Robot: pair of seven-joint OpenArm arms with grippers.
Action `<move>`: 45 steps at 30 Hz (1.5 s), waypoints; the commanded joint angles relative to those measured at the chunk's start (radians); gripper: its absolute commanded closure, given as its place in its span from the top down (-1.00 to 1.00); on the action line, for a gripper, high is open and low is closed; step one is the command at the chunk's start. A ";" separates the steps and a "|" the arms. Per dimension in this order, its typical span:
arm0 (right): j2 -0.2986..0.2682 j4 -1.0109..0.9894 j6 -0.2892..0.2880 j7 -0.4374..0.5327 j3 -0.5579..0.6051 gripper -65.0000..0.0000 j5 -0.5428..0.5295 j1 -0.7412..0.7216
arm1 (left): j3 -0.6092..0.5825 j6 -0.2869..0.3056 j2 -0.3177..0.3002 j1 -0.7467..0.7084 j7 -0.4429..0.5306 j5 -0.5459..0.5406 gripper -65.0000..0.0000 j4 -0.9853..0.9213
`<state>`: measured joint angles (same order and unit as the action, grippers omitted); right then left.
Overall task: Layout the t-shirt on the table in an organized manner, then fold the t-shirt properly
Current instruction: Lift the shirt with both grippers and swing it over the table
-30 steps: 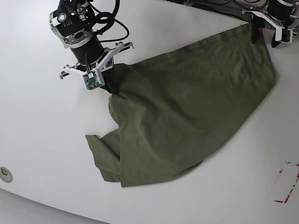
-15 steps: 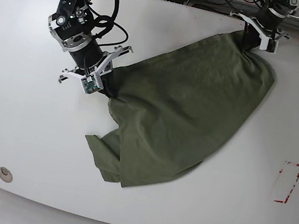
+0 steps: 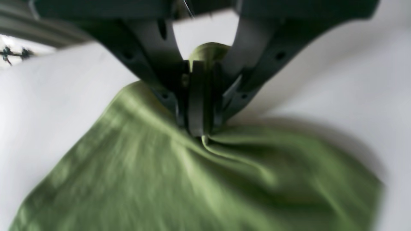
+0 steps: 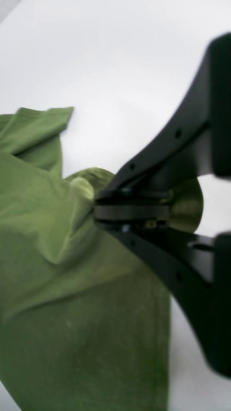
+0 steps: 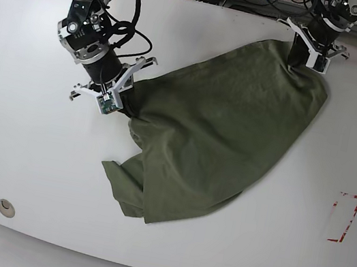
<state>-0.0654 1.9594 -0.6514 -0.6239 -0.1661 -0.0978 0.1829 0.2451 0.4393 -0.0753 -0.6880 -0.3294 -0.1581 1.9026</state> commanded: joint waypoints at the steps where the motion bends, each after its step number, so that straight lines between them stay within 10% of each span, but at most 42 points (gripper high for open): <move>1: -0.001 0.014 0.006 0.034 -0.003 -1.00 -0.015 -0.038 | 0.004 0.003 -0.027 0.014 0.026 -0.018 -1.00 0.061; 21: -0.006 -0.021 0.006 0.032 -0.003 -1.00 -0.015 -0.276 | 0.136 0.003 -0.076 0.391 0.020 -0.016 -1.00 0.102; 45: -0.057 -0.048 0.008 -0.063 -0.003 -1.00 -0.013 -0.712 | 0.122 0.002 -0.194 1.111 -0.265 -0.021 -1.00 0.102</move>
<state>-0.1116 1.9079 -0.6518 -0.7124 -0.1688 -0.1005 -0.4652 0.3653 0.4503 -0.2424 0.3611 -0.6140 -0.1730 1.9873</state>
